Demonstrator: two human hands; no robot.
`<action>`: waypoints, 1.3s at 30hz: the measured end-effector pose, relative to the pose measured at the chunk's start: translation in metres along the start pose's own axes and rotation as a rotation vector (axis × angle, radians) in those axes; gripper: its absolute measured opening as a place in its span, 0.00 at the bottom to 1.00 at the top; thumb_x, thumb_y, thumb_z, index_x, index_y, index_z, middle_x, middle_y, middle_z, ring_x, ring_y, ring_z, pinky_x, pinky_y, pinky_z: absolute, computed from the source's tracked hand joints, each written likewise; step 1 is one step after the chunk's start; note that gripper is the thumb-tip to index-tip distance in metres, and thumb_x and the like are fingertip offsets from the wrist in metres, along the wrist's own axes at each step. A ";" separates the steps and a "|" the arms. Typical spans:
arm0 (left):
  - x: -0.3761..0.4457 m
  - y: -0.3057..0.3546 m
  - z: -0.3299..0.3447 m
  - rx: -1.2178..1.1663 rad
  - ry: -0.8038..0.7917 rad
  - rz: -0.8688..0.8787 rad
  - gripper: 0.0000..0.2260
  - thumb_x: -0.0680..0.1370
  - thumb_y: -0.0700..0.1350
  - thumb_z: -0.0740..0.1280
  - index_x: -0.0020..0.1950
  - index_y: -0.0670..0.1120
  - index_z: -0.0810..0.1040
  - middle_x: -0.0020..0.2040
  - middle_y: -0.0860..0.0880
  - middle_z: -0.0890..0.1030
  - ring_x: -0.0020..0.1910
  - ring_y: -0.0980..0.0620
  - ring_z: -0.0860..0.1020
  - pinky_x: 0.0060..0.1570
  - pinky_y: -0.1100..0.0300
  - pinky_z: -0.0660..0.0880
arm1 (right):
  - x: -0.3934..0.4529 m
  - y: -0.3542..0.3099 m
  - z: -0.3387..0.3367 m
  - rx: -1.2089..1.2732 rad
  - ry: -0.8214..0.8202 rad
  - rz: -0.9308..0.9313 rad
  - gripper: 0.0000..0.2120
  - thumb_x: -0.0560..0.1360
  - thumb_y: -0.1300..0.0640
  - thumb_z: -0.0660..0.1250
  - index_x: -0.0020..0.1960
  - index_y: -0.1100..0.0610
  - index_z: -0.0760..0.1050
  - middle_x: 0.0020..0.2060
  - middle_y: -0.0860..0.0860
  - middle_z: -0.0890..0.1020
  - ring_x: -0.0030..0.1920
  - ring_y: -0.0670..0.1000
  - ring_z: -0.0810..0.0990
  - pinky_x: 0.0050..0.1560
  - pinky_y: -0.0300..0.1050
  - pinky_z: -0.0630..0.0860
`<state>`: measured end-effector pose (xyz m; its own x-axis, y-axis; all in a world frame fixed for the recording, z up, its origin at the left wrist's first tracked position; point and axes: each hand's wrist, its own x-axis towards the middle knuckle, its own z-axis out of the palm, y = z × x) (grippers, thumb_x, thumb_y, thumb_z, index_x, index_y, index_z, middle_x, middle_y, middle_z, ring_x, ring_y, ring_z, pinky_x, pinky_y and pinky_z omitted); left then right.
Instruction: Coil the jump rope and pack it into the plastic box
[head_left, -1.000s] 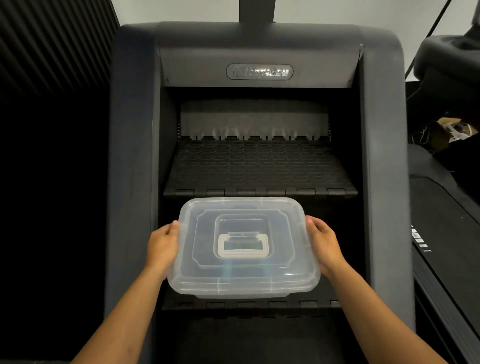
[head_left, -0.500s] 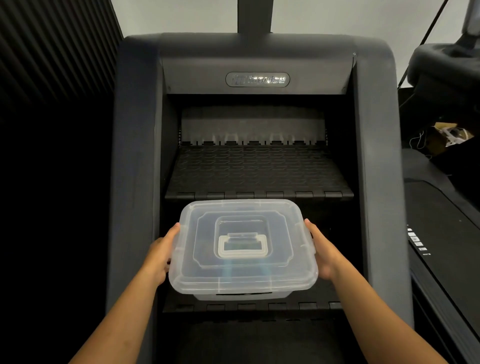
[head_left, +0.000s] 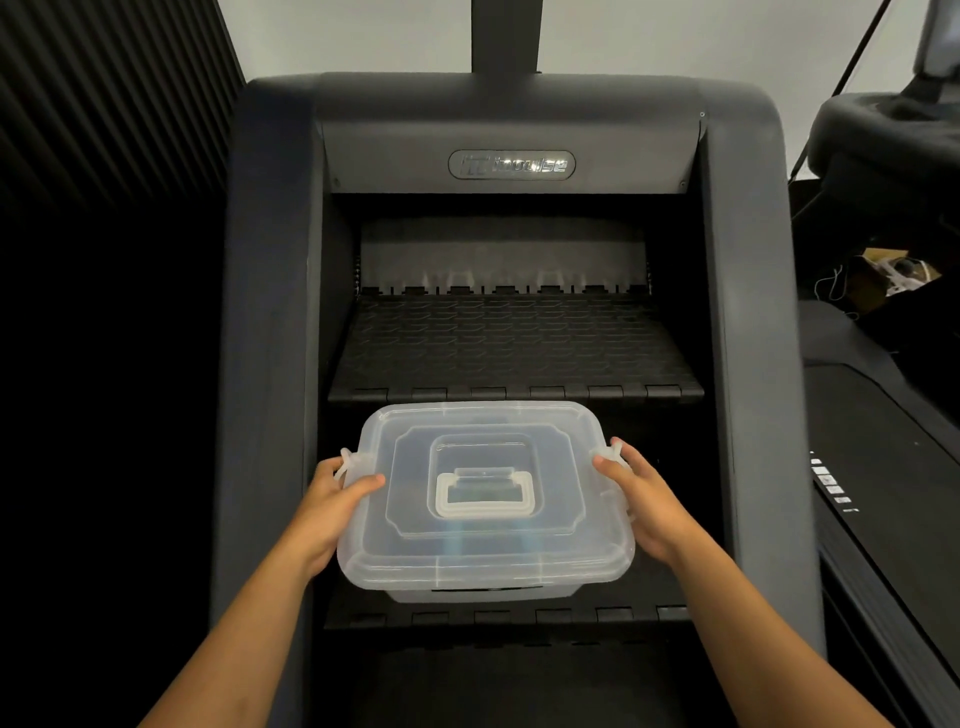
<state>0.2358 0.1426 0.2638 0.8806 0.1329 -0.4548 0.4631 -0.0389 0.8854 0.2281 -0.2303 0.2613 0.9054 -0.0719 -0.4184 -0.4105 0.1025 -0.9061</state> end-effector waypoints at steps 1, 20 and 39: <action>0.000 0.000 0.000 0.003 -0.004 -0.001 0.27 0.78 0.43 0.72 0.74 0.46 0.64 0.58 0.43 0.81 0.53 0.41 0.83 0.50 0.42 0.81 | 0.000 -0.001 0.001 -0.017 -0.015 -0.008 0.26 0.78 0.50 0.70 0.73 0.44 0.65 0.64 0.53 0.79 0.60 0.58 0.82 0.63 0.67 0.77; 0.003 0.001 0.004 0.102 -0.060 0.047 0.15 0.84 0.44 0.63 0.69 0.55 0.70 0.58 0.46 0.83 0.54 0.44 0.84 0.55 0.44 0.81 | 0.000 -0.005 0.008 -0.143 -0.062 -0.079 0.17 0.79 0.56 0.68 0.67 0.49 0.70 0.58 0.57 0.82 0.53 0.58 0.87 0.52 0.63 0.84; -0.004 0.010 0.012 0.614 0.108 0.154 0.16 0.81 0.54 0.60 0.66 0.48 0.68 0.59 0.46 0.78 0.51 0.46 0.80 0.53 0.46 0.79 | -0.006 -0.019 0.017 -0.480 0.007 -0.073 0.32 0.81 0.52 0.64 0.80 0.51 0.53 0.65 0.52 0.75 0.58 0.55 0.80 0.57 0.52 0.80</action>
<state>0.2385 0.1300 0.2733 0.9413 0.1789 -0.2864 0.3338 -0.6216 0.7087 0.2325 -0.2153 0.2820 0.9336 -0.0685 -0.3518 -0.3510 -0.3726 -0.8591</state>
